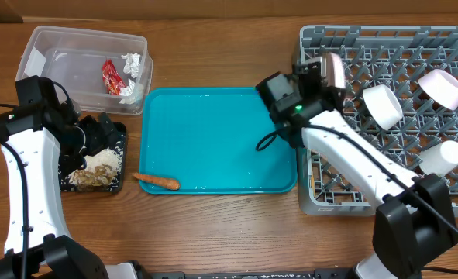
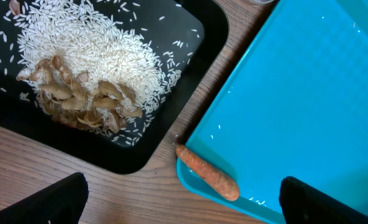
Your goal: Sort waste into correct bins and load items into the dishwasher
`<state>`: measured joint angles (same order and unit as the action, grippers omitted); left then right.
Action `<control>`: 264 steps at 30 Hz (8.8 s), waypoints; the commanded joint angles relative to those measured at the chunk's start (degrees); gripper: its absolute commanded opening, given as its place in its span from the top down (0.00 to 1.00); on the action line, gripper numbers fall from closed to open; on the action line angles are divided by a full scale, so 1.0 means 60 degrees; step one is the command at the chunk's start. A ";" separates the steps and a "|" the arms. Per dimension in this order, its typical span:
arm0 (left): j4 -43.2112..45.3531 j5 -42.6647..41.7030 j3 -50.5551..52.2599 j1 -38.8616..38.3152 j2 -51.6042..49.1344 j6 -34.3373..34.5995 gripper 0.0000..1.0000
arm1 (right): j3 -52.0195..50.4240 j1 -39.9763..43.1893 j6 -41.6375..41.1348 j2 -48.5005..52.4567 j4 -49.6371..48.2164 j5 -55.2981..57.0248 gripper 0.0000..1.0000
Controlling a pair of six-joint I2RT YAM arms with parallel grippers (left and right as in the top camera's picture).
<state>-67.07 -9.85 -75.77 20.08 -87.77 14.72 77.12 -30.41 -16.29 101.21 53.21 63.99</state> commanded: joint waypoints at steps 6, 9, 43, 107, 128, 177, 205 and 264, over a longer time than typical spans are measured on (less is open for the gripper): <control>-0.0040 -0.0350 0.0047 -0.0047 0.0018 0.0127 0.00 | -0.0044 -0.0117 -0.0903 -0.0987 0.0208 -0.3723 0.72; -0.0051 -0.0372 0.0047 -0.0047 0.0018 0.0124 0.00 | -0.0040 -0.0117 -0.0903 -0.1625 0.0193 -0.4568 0.57; 0.2626 0.0182 0.3089 -0.4433 0.0004 0.4572 0.00 | -0.0040 0.5490 0.0685 -0.4564 0.2590 -1.2076 0.18; 0.3548 0.0390 0.3231 -0.4477 -0.2674 0.5581 0.40 | -0.0040 0.5610 0.0692 -0.4561 0.2794 -1.2185 0.13; 0.2295 0.0608 0.0914 -0.3770 -0.2259 0.3475 0.96 | -0.0040 0.5610 0.0729 -0.4561 0.2794 -1.2178 0.13; 0.0590 0.1490 -0.1887 0.0601 -0.3144 0.2663 0.39 | -0.0040 0.5610 0.0685 -0.4543 0.2812 -1.1865 0.08; -0.3209 0.0215 -0.0951 -0.4371 -0.0860 -0.0739 0.14 | -0.0058 0.3366 0.0889 -0.2656 0.3672 -1.2848 0.00; 0.1679 0.1424 0.4900 -0.4539 0.9067 0.0554 0.00 | -0.5741 0.3483 0.1501 -1.2437 0.0073 -1.0597 0.00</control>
<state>-57.08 -1.89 -46.63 -6.79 -33.58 17.65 42.94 -9.76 -10.66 29.63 54.08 -0.67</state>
